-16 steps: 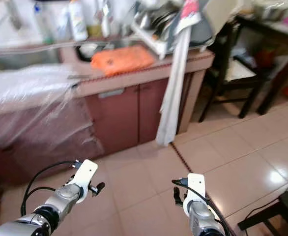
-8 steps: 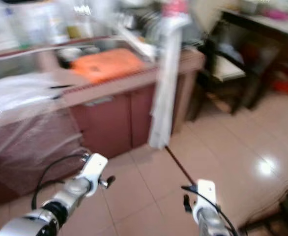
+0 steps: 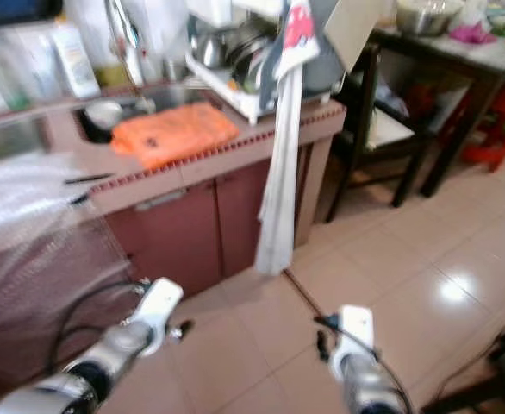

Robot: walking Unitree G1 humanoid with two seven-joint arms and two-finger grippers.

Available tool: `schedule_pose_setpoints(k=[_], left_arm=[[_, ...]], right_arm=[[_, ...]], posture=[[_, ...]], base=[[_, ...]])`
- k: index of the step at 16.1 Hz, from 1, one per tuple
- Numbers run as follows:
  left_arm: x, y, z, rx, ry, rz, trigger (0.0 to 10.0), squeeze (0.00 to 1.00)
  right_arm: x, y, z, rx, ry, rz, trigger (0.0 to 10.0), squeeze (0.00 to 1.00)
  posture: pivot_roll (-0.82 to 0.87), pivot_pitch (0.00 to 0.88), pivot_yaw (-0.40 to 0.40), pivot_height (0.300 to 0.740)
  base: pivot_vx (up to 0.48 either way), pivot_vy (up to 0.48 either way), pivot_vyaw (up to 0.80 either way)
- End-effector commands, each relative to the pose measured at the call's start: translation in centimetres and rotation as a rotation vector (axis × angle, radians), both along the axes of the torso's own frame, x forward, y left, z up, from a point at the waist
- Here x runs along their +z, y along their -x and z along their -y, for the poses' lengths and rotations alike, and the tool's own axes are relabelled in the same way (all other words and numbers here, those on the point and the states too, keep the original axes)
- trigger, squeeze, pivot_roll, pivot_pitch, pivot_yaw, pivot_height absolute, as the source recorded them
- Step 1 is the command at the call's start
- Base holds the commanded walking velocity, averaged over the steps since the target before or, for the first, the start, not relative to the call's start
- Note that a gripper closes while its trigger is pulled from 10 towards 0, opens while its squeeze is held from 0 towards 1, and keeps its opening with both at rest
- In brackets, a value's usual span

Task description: Kitchen organization

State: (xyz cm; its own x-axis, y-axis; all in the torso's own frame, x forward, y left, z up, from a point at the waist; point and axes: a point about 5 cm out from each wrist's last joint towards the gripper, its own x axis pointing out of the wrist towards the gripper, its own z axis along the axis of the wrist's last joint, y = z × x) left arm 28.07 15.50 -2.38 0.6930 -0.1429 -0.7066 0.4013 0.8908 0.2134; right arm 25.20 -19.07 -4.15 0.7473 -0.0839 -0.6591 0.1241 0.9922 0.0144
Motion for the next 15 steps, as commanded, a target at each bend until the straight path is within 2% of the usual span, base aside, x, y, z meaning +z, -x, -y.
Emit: schedule_pose_setpoints(k=[1, 5, 15], left_arm=[[-0.07, 0.05, 0.18, -0.001, 0.000, -0.006, 10.0, 0.00], [0.01, -0.03, 0.16, -0.001, -0.001, -0.004, 10.0, 0.00], [-0.02, -0.01, 0.15, -0.007, -0.011, -0.008, 10.0, 0.00]], right_arm=[[-0.34, 0.49, 0.16, -0.016, -0.007, -0.015, 10.0, 0.00], [-0.34, 0.48, 0.19, -0.017, -0.008, -0.017, 10.0, 0.00], [-0.32, 0.46, 0.15, -0.021, -0.008, -0.015, 10.0, 0.00]], posture=[[-0.07, 0.016, 0.019, 0.740], [-0.07, 0.015, 0.020, 0.740], [-0.08, 0.011, 0.024, 0.740]], base=[[0.000, 0.000, 0.00], [0.000, 0.000, 0.00], [0.000, -0.350, 0.00]])
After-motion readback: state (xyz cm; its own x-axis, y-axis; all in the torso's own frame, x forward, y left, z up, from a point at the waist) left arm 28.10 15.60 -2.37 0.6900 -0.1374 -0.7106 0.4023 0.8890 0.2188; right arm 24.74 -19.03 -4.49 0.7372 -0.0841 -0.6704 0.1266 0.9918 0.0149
